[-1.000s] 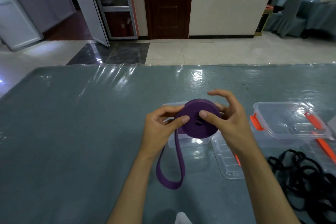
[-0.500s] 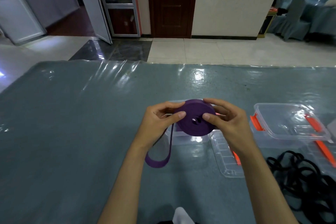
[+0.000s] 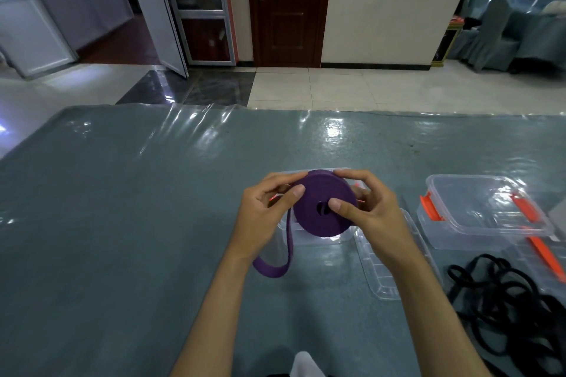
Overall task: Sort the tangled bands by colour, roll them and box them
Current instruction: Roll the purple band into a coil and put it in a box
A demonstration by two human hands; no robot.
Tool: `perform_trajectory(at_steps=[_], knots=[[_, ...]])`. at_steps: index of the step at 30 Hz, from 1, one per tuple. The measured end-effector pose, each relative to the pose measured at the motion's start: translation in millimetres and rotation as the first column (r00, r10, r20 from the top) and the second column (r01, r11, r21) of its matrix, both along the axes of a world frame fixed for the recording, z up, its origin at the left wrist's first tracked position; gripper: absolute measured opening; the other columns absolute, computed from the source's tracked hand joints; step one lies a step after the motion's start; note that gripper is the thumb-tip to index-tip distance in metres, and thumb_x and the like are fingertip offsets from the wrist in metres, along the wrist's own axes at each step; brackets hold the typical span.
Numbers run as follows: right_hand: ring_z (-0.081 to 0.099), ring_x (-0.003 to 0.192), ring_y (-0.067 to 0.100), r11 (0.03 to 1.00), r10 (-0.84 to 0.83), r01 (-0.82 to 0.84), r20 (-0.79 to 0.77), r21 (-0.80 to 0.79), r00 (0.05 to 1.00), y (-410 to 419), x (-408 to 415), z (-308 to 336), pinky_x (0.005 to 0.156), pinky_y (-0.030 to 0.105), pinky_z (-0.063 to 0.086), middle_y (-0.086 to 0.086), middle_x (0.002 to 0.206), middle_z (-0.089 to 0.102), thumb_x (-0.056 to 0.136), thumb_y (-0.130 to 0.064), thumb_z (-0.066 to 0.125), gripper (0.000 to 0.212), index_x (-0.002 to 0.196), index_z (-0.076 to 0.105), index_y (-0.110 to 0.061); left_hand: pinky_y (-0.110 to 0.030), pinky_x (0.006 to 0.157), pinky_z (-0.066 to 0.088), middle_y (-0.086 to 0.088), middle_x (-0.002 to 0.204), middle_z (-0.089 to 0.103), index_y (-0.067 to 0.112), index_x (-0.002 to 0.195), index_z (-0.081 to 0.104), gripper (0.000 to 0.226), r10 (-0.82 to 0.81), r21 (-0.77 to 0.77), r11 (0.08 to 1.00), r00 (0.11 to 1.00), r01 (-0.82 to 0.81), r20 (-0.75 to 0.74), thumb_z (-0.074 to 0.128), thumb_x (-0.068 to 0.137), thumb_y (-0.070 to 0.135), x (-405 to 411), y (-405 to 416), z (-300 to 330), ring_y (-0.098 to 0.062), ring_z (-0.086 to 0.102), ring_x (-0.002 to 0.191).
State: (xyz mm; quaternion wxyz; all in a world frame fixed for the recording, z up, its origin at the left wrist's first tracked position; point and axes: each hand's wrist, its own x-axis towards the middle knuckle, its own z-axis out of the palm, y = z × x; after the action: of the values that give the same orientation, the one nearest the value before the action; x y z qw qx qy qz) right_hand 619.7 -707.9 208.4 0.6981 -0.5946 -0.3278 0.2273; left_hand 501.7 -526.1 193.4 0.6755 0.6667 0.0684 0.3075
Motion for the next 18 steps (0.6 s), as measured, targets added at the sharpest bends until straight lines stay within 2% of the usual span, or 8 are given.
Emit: perform_trajectory(at_steps=[3,5,9,12,15,18], knots=[[0.078,0.096,0.034,0.999,0.008,-0.009,-0.017,-0.050,1.000,0.5,-0.1,-1.6,0.075,0.039,0.065,0.013,0.110,0.079,0.076,-0.042,0.094,0.057,0.121,0.062,-0.029,-0.031,0.089,0.060,0.000,0.101,0.080,0.032,0.098,0.081,0.013,0.115,0.020,0.993,0.993,-0.115,-0.019,0.085,0.085,0.031,1.2,-1.2,2.6,-0.020,0.076,0.094],[0.078,0.094,0.034,0.998,0.003,-0.004,-0.005,-0.062,1.000,-1.0,1.3,-1.3,0.074,0.040,0.065,0.014,0.108,0.080,0.075,-0.041,0.094,0.059,0.123,0.062,-0.028,-0.034,0.089,0.061,0.000,0.098,0.081,0.032,0.093,0.080,0.014,0.115,-0.012,0.993,0.992,-0.116,-0.059,0.086,0.081,0.036,-0.2,-0.6,-0.1,-0.020,0.077,0.093],[0.078,0.100,0.031,0.999,-0.045,0.045,0.019,-0.011,0.999,-6.0,4.2,0.2,0.080,0.037,0.065,0.012,0.114,0.079,0.083,-0.025,0.088,0.059,0.136,0.065,-0.033,-0.039,0.097,0.059,-0.001,0.122,0.078,0.029,0.118,0.079,0.027,-0.099,-0.033,0.995,0.990,0.096,-0.103,0.079,0.090,0.028,-8.0,4.7,-4.3,-0.022,0.074,0.113],[0.077,0.103,0.032,0.999,-0.047,0.047,-0.005,0.006,0.999,-5.0,2.1,-2.5,0.080,0.037,0.065,0.011,0.118,0.077,0.080,-0.028,0.090,0.055,0.130,0.068,-0.029,-0.041,0.099,0.060,-0.001,0.125,0.077,0.025,0.124,0.076,0.030,-0.091,0.013,0.996,0.992,0.092,-0.085,0.077,0.094,0.022,-8.8,4.6,-2.3,-0.024,0.074,0.112],[0.078,0.098,0.036,0.997,-0.007,0.000,-0.095,-0.080,0.995,-6.9,5.3,-6.3,0.073,0.038,0.065,0.014,0.111,0.079,0.067,-0.043,0.098,0.064,0.118,0.063,-0.028,-0.031,0.084,0.062,0.002,0.108,0.079,0.027,0.104,0.076,0.017,-0.007,0.006,1.000,0.996,0.007,-0.090,0.083,0.090,0.021,-8.7,2.8,-2.0,-0.016,0.076,0.095],[0.078,0.098,0.039,0.992,0.041,-0.053,-0.105,-0.117,0.994,-14.4,12.5,-11.7,0.071,0.037,0.064,0.015,0.110,0.079,0.071,-0.038,0.098,0.065,0.125,0.061,-0.034,-0.032,0.082,0.063,-0.003,0.103,0.078,0.019,0.090,0.069,0.018,-0.032,-0.007,0.999,0.992,0.032,-0.121,0.086,0.087,0.016,-10.5,0.5,-7.7,-0.018,0.076,0.091]])
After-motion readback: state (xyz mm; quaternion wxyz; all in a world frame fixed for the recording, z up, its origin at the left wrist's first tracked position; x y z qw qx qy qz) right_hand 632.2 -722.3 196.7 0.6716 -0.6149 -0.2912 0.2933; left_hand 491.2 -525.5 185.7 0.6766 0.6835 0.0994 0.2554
